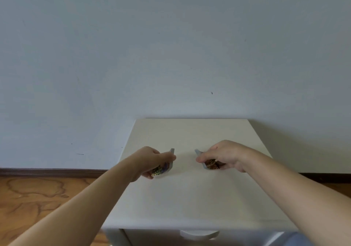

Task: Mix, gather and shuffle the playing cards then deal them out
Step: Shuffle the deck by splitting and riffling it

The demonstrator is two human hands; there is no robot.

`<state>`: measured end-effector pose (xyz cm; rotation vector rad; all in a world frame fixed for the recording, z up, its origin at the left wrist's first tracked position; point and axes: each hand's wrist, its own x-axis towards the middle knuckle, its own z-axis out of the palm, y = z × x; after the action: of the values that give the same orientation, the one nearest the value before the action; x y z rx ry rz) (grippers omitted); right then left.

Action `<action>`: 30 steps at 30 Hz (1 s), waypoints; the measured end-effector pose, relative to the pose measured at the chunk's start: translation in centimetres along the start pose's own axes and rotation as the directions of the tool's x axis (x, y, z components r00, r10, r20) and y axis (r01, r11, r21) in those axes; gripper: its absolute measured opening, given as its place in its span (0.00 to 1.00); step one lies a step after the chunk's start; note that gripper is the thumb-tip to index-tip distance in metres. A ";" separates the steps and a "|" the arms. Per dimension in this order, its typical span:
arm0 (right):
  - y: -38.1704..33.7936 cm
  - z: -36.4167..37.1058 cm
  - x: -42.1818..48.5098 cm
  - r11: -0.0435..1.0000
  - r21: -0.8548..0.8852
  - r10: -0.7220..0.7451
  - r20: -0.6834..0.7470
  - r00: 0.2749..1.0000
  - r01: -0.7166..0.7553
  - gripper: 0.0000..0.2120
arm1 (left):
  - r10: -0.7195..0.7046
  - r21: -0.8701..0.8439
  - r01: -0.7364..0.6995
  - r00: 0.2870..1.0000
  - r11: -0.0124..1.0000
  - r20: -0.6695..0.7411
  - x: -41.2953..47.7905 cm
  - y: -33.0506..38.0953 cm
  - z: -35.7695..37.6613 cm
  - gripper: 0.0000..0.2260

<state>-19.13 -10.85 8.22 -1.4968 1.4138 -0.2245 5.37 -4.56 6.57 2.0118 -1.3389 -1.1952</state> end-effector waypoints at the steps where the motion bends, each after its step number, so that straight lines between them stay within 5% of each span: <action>1: -0.1 -0.1 -0.1 1.000 -0.005 0.022 0.017 1.000 -0.021 0.12 | -0.009 0.021 0.008 1.000 1.000 0.018 -0.1 0.0 0.1 0.20; 9: -0.8 0.4 -0.3 0.992 -0.038 0.118 -0.011 0.993 -0.119 0.26 | -0.058 0.056 0.051 0.990 0.997 0.127 -0.1 0.6 1.1 0.17; 20: -1.0 0.4 -0.1 0.991 -0.076 0.111 -0.010 0.994 -0.111 0.30 | -0.057 0.034 0.054 0.993 0.998 0.108 0.1 0.4 0.9 0.19; 24: -1.0 1.5 -0.1 0.946 -0.324 0.006 -0.093 0.996 -0.036 0.23 | 0.069 0.148 -0.082 0.994 0.986 0.090 0.2 0.2 2.5 0.19; 27: -0.2 2.2 0.2 0.905 -0.419 -0.162 -0.161 0.974 0.082 0.16 | 0.155 0.185 -0.135 0.983 0.973 -0.099 0.0 -0.8 3.9 0.12; 30: 0.9 2.4 0.4 0.958 -0.208 -0.250 -0.277 0.928 0.196 0.30 | 0.210 -0.032 -0.227 0.937 0.973 -0.278 -0.6 -1.8 5.0 0.28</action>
<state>-17.83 -9.78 6.26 -1.8339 1.5304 -0.4990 1.97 -2.78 2.87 1.8465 -1.3255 -0.8167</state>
